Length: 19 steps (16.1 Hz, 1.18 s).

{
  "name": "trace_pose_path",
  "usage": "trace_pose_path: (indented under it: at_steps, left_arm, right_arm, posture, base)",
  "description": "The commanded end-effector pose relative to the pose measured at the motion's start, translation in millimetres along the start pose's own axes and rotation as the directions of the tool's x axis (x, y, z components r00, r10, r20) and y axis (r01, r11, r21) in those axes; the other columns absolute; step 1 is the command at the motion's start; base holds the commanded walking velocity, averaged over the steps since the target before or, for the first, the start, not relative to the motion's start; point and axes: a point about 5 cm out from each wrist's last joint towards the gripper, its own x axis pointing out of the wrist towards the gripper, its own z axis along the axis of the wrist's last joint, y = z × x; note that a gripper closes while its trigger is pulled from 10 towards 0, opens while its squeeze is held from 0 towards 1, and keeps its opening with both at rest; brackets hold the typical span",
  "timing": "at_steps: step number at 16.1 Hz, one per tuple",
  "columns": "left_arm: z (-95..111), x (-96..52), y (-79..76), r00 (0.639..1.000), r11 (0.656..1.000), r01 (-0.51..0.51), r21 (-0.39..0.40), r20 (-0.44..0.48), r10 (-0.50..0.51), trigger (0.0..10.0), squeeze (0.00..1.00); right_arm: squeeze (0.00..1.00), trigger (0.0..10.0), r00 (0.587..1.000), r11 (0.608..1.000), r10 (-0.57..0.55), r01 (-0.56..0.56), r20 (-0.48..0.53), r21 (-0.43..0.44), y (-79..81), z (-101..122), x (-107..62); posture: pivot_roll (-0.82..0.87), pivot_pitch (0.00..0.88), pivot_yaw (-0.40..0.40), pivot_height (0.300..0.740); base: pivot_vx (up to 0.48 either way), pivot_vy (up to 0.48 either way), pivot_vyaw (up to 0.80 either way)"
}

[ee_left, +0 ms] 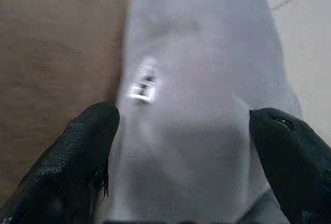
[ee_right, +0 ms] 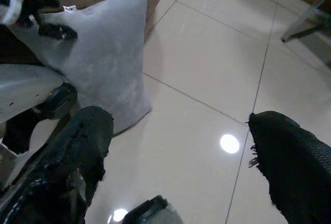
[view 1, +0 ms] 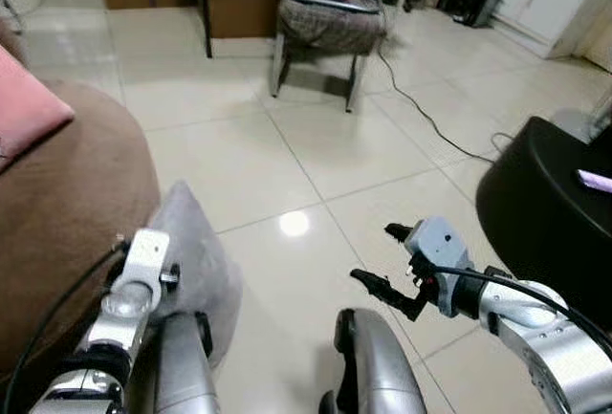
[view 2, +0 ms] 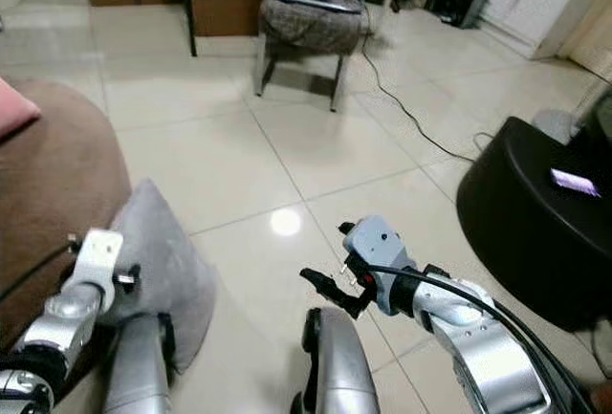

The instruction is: Move the pillow to the sofa from floor

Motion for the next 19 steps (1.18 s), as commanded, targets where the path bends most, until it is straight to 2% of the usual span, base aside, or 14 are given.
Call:
trace_pose_path:
  at_steps: [1,5,7,9,11,12,13,14,19]
  left_arm:
    - [5.9,1.7,-5.0,1.0,1.0,0.005,0.012,0.022,-0.005,10.0,0.0]
    - [-1.7,2.5,5.6,0.994,0.988,-0.109,0.109,-0.014,0.111,10.0,0.0]
    - [-5.9,1.5,17.0,0.981,0.967,-0.186,0.173,-0.022,0.193,10.0,0.0]
    - [-11.4,0.0,24.0,0.972,0.951,-0.218,0.219,-0.038,0.231,10.0,0.0]
    - [-18.2,-1.0,23.8,0.975,0.954,-0.188,0.233,-0.069,0.209,10.0,0.0]
    - [-22.4,-1.6,20.6,0.98,0.962,-0.155,0.224,-0.088,0.178,8.7,0.0]
    - [-24.1,-1.7,18.3,0.982,0.967,-0.136,0.215,-0.096,0.16,1.1,0.0]
    - [-25.3,-1.9,16.9,0.983,0.97,-0.129,0.205,-0.101,0.152,0.0,0.0]
    - [-25.2,-1.9,16.9,0.985,0.971,-0.122,0.206,-0.098,0.144,0.0,0.0]
  right_arm:
    - [0.0,10.0,1.0,1.0,-0.002,0.002,-0.007,-0.016,-1.6,3.6,-3.7]
    - [0.0,10.0,0.997,0.996,0.069,-0.071,-0.035,-0.049,5.6,7.3,-5.8]
    - [0.0,10.0,0.996,0.996,0.071,-0.074,-0.048,-0.048,6.2,7.2,-10.6]
    - [0.0,10.0,0.995,0.995,0.079,-0.082,-0.059,-0.048,7.9,6.2,-13.6]
    - [0.0,10.0,0.993,0.994,0.092,-0.096,-0.072,-0.049,9.8,5.4,-16.1]
    - [0.0,10.0,0.993,0.994,0.095,-0.099,-0.076,-0.049,10.7,4.7,-17.4]
    - [0.0,10.0,0.992,0.994,0.096,-0.1,-0.078,-0.048,11.1,4.4,-18.1]
    - [0.0,10.0,0.992,0.994,0.097,-0.101,-0.08,-0.047,11.1,4.1,-18.3]
    - [0.0,10.0,0.99,0.991,0.123,-0.126,-0.062,-0.041,12.0,5.6,-18.2]
  posture:
    - [-0.19,0.069,-0.155,0.536]
    - [-0.25,0.126,-0.166,0.536]
    - [-0.26,0.134,-0.169,0.536]
    - [-0.27,0.144,-0.176,0.536]
    - [-0.28,0.154,-0.18,0.536]
    - [-0.29,0.157,-0.182,0.536]
    - [-0.29,0.157,-0.182,0.536]
    - [-0.29,0.156,-0.182,0.536]
    - [-0.28,0.15,-0.174,0.536]
  base:
    - [0.0,0.0,0.0]
    - [0.0,0.0,0.0]
    - [0.0,0.0,0.0]
    - [0.0,0.0,0.0]
    - [0.0,0.0,0.0]
    - [0.0,0.0,0.0]
    - [0.0,0.0,0.0]
    - [0.0,0.0,0.0]
    - [0.0,0.0,0.0]
